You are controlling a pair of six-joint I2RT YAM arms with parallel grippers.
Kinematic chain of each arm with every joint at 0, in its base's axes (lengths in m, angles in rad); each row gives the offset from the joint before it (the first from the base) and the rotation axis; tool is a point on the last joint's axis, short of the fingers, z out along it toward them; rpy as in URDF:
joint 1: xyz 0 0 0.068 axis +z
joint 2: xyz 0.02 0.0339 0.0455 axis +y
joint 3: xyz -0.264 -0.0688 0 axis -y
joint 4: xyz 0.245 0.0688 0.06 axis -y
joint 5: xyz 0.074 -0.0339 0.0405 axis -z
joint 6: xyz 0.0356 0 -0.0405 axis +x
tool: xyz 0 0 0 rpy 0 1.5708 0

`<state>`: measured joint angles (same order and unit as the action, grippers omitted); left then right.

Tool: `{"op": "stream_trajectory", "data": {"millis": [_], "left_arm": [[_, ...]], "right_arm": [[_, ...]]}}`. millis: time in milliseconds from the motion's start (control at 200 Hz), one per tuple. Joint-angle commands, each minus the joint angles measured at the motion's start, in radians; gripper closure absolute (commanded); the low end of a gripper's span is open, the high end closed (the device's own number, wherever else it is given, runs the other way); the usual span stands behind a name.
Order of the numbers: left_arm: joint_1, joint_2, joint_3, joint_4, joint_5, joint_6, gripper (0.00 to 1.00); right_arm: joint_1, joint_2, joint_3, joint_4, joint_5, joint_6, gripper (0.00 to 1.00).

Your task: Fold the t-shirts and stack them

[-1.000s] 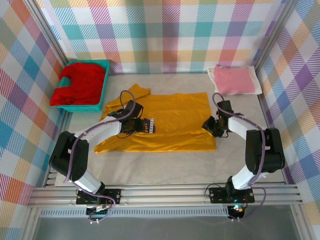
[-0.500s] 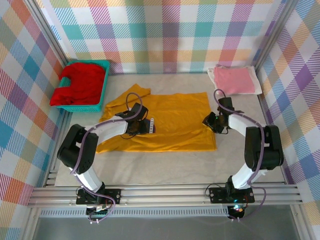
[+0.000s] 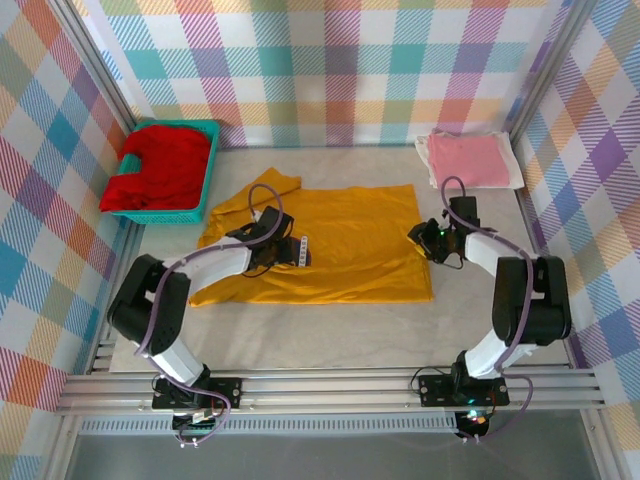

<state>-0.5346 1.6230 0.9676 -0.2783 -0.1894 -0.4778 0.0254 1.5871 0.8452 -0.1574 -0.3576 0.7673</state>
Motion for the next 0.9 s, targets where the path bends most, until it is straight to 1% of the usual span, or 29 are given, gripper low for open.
{"op": "stream_trajectory", "data": {"millis": [0,100,155,270,325,380,490,605,715,795,895], "left_arm": [[-0.007,-0.062,-0.042,0.044,-0.038,0.019,0.51],[-0.007,-0.095,-0.101,0.083,-0.037,0.012,0.51],[-0.007,-0.108,-0.133,0.106,-0.030,0.003,0.52],[-0.007,-0.132,-0.190,0.150,0.018,-0.019,0.52],[-0.007,-0.133,-0.207,0.145,0.008,-0.034,0.53],[-0.007,-0.132,-0.221,0.127,-0.016,-0.045,0.53],[0.005,-0.121,-0.236,0.104,-0.064,-0.065,0.53],[0.032,-0.095,-0.238,0.128,-0.067,-0.067,0.53],[0.060,-0.076,-0.226,0.147,-0.076,-0.079,0.53],[0.091,-0.061,-0.211,0.133,-0.095,-0.093,0.52],[0.141,-0.044,-0.202,0.123,-0.103,-0.087,0.52]], "right_arm": [[0.010,-0.092,-0.034,-0.029,-0.040,-0.056,0.66],[0.055,-0.136,-0.064,-0.082,-0.010,-0.090,0.71],[0.083,-0.141,-0.072,-0.117,0.009,-0.105,0.76],[0.135,-0.128,-0.075,-0.146,0.034,-0.116,0.78],[0.163,-0.115,-0.073,-0.147,0.034,-0.113,0.78],[0.189,-0.099,-0.067,-0.150,0.042,-0.107,0.81],[0.226,-0.056,-0.063,-0.112,0.040,-0.089,0.81],[0.238,0.007,-0.039,-0.074,0.043,-0.069,0.81],[0.237,0.057,-0.011,-0.057,0.077,-0.052,0.81],[0.237,0.091,0.013,-0.044,0.089,-0.042,0.80],[0.234,0.112,0.025,-0.045,0.135,-0.019,0.76]]}}
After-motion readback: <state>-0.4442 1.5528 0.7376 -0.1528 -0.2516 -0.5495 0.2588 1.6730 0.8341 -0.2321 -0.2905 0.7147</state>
